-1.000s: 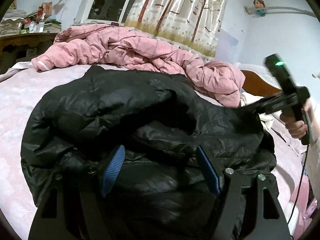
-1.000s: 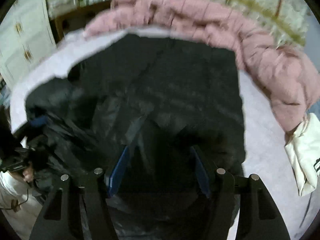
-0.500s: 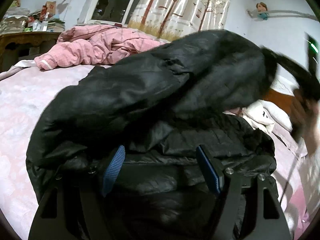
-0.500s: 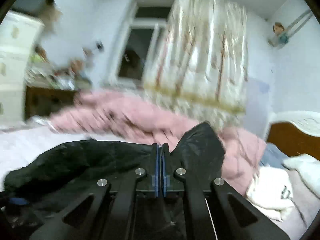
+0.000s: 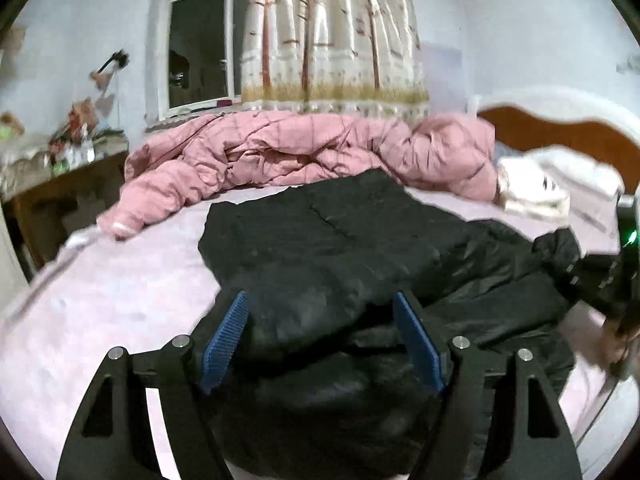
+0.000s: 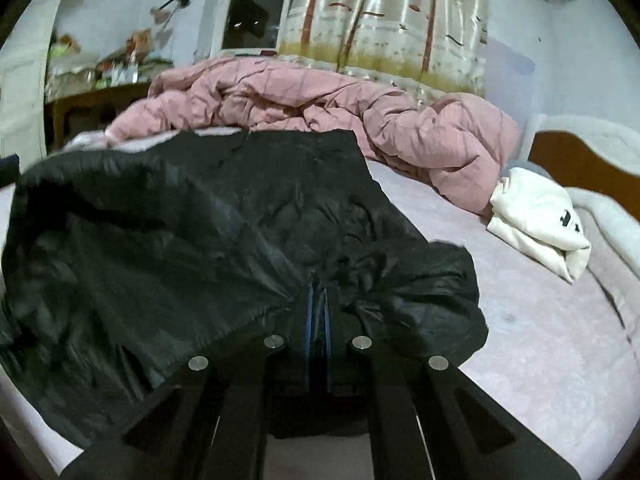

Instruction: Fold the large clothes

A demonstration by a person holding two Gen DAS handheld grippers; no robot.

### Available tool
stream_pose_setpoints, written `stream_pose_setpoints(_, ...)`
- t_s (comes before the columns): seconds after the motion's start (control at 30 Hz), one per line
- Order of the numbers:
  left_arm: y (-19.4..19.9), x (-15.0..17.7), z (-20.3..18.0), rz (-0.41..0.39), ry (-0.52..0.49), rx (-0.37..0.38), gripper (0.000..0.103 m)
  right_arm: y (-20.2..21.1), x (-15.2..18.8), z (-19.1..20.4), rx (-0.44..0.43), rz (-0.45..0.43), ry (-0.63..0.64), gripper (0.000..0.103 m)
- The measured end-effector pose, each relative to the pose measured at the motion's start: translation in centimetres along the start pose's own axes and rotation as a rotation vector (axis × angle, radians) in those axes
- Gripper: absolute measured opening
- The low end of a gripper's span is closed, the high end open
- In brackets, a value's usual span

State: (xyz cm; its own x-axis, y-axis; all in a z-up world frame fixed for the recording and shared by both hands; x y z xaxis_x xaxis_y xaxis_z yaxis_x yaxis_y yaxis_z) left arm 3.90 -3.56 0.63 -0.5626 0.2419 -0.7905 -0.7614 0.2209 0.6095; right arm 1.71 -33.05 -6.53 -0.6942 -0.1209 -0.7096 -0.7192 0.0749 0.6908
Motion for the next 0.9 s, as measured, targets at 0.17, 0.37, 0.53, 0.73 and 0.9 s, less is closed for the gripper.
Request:
stream_pose_setpoints(0.17, -4.2, -1.5, -2.4, 0.181, -0.177, 0.196, 0.053, 2.0, -4.0, 0.2, -0.048, -0.059, -0.024, 0.002)
stream_pose_setpoints(0.37, -10.1, -2.8, -3.5, 0.285, -0.365, 0.013, 0.035, 5.1, -11.6, 1.5, -0.061, -0.153, 0.049, 0.002)
stream_pose_setpoints(0.53, -9.6, -6.9, 1.0, 0.205, -0.122, 0.032, 0.003, 4.8, -16.0, 2.4, 0.019, -0.172, 0.097, 0.002)
stream_pose_setpoints(0.73, -4.2, -8.8, 4.9, 0.066, 0.017, 0.106, 0.003, 4.3, -25.8, 2.0, 0.149, -0.307, -0.040, 0.002)
stream_pose_setpoints(0.9, -2.4, -3.9, 4.7, 0.105, -0.006, 0.222, 0.003, 8.5, -19.8, 1.7, 0.064, -0.442, -0.065, 0.002)
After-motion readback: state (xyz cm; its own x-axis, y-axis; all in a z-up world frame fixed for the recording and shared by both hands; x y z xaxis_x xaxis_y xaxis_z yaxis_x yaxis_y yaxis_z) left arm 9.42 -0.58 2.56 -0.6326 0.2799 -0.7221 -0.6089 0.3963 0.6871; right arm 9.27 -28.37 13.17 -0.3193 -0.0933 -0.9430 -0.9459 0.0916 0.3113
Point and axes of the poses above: each gripper's, at about its wrist camera, not at the fingertips, and y roughly against the way its jaws point, z to its left, x to its underside, the point moved 9 cm from there along -y, roughly the way its jaws point, and after that the axes turned 11 degrees about z, right-handed, at the moved point
